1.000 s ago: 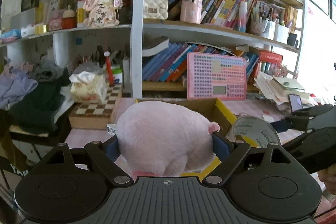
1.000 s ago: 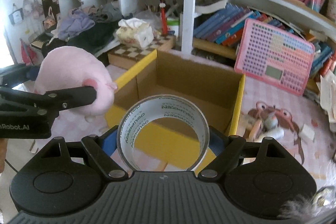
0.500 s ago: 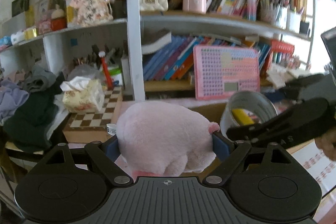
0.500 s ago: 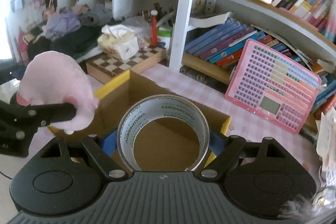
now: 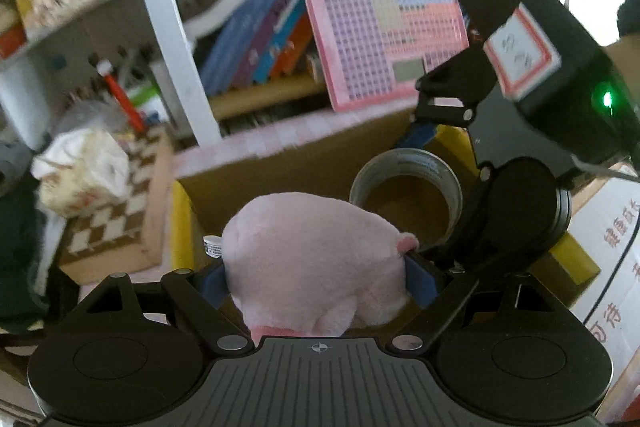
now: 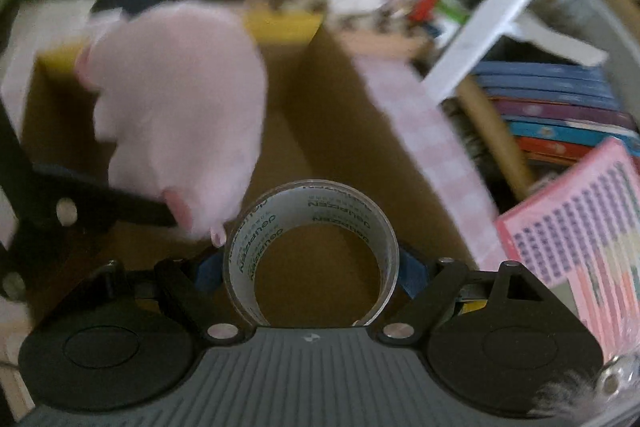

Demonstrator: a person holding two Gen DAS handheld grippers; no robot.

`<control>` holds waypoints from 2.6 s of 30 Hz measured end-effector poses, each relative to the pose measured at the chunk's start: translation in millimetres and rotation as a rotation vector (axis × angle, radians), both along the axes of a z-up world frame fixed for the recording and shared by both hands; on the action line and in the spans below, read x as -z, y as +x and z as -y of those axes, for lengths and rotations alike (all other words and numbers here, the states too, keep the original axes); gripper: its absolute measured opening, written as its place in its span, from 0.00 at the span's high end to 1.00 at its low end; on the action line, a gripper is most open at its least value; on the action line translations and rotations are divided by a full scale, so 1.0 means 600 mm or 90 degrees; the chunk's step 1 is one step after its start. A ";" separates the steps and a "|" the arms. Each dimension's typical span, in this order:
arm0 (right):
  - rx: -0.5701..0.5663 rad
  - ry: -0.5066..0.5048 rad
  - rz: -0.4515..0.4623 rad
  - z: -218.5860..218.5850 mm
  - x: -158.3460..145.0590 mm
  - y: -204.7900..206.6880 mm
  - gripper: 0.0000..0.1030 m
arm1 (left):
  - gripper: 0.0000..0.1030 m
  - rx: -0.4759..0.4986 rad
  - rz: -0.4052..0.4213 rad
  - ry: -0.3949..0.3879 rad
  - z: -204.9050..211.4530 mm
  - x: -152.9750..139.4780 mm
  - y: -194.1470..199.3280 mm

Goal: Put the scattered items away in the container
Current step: 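Lower the pig and tape roll into the yellow box and open both tools, then withdraw both tools up and away from the yellow box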

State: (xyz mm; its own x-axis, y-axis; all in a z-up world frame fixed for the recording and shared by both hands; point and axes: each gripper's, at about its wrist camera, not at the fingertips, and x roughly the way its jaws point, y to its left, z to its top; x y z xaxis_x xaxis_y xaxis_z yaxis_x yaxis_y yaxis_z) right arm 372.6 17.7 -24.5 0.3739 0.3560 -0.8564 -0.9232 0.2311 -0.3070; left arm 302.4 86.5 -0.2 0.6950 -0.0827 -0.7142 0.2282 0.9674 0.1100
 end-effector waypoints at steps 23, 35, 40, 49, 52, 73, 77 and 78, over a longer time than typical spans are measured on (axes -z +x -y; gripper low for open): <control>-0.127 -0.123 0.007 -0.027 0.051 0.044 0.17 | 0.09 0.014 -0.125 0.064 0.024 0.055 0.076; -0.100 -0.065 0.033 -0.003 -0.019 0.012 0.13 | 0.09 0.003 -0.011 0.057 0.016 -0.012 0.026; -0.065 -0.026 0.052 0.024 -0.071 -0.025 0.13 | 0.09 0.004 0.045 0.041 0.010 -0.052 -0.016; -0.012 0.044 0.089 0.065 -0.152 -0.120 0.13 | 0.09 0.023 0.136 0.010 0.011 -0.117 -0.115; 0.009 0.081 0.096 0.081 -0.177 -0.159 0.13 | 0.08 0.029 0.154 0.002 0.013 -0.134 -0.153; 0.310 0.271 0.053 0.175 -0.165 -0.345 0.13 | 0.05 -0.057 0.167 -0.081 -0.018 -0.118 -0.352; 0.353 0.285 0.039 0.185 -0.147 -0.370 0.13 | 0.05 -0.067 0.155 -0.082 -0.020 -0.106 -0.369; 0.365 0.288 0.036 0.187 -0.142 -0.375 0.13 | 0.05 -0.068 0.152 -0.084 -0.020 -0.103 -0.372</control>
State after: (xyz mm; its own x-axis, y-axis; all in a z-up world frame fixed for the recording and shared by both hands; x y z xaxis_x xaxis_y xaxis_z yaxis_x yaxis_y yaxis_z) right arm 147.3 -94.6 60.7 0.6467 0.4052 -0.6462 -0.6044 0.7890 -0.1102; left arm 79.4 98.5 61.7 0.8519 -0.0812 -0.5174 0.1065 0.9941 0.0193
